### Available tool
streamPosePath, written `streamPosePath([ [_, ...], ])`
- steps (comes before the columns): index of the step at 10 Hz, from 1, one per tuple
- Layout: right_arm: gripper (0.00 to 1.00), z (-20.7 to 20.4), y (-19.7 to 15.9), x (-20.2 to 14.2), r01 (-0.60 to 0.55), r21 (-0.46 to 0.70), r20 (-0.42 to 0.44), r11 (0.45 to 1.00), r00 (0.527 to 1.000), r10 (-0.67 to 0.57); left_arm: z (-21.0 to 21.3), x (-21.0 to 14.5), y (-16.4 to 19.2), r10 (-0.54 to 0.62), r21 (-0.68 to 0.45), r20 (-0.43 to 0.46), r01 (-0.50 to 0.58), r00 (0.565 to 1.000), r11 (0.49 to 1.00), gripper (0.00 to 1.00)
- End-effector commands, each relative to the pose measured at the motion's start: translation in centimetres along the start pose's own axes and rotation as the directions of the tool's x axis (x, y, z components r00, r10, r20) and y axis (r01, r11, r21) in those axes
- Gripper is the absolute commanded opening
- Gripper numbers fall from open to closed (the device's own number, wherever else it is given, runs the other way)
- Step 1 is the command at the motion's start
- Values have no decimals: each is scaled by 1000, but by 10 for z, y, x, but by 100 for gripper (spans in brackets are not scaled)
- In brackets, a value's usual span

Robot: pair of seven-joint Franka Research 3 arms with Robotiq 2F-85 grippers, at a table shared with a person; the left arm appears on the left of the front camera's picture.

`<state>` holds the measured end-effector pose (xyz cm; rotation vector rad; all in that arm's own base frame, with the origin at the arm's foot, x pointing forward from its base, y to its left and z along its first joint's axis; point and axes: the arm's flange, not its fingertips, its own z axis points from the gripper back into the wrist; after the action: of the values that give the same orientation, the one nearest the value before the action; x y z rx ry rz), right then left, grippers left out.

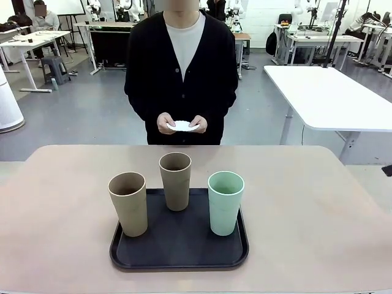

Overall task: Place coasters on the table and set cups on them.
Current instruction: Pick up one Reusable plastic cup and place it on a coaster set by the human.

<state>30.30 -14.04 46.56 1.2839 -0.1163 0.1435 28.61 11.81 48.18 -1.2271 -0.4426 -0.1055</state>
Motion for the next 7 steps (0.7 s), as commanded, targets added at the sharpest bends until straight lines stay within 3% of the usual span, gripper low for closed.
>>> streamPosePath([
  [1,100,12,1,2,95,145,86,985,990,-108,-2,-7,5,79,-6,27,-79,996,997,100],
  [7,100,35,-16,-22,162,95,34,982,986,-165,-1,-37,-4,148,55,44,-150,988,987,100],
])
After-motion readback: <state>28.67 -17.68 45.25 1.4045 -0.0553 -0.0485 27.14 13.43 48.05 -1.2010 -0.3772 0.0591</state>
